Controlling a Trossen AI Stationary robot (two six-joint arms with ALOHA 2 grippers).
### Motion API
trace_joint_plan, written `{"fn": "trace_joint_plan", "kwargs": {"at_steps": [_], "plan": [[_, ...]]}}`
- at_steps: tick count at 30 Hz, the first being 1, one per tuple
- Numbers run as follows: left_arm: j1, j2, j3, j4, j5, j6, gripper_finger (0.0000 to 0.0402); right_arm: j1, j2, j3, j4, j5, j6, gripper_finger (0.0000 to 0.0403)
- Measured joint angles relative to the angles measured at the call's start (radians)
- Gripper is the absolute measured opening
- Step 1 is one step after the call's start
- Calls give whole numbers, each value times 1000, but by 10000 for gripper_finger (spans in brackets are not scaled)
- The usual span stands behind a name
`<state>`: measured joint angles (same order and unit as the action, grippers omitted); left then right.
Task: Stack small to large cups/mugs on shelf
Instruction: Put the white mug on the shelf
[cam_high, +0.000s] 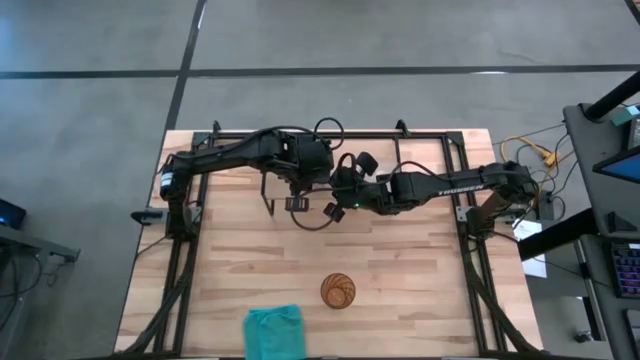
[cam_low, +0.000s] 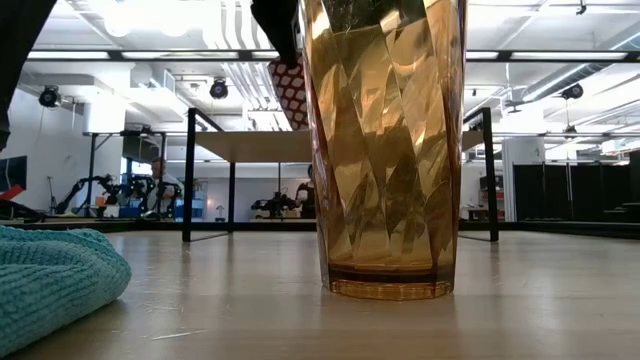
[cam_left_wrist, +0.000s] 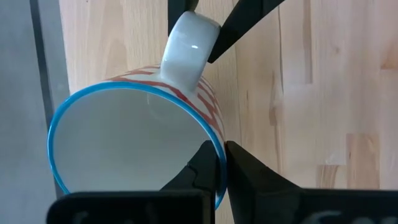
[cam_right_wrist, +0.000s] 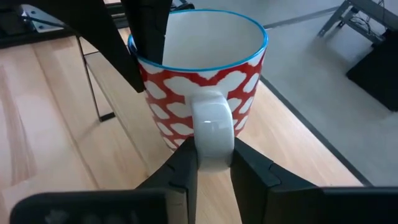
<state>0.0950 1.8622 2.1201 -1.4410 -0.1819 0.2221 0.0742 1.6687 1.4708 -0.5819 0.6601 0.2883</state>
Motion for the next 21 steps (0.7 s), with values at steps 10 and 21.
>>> {"fn": "trace_joint_plan", "kwargs": {"at_steps": [10, 21], "plan": [[13, -3, 2, 62, -2, -4, 48, -3, 4, -3, -25, 10, 52, 63], [15, -3, 14, 99, -66, -7, 77, -2, 4, -3, -70, 31, 177, 63]]}}
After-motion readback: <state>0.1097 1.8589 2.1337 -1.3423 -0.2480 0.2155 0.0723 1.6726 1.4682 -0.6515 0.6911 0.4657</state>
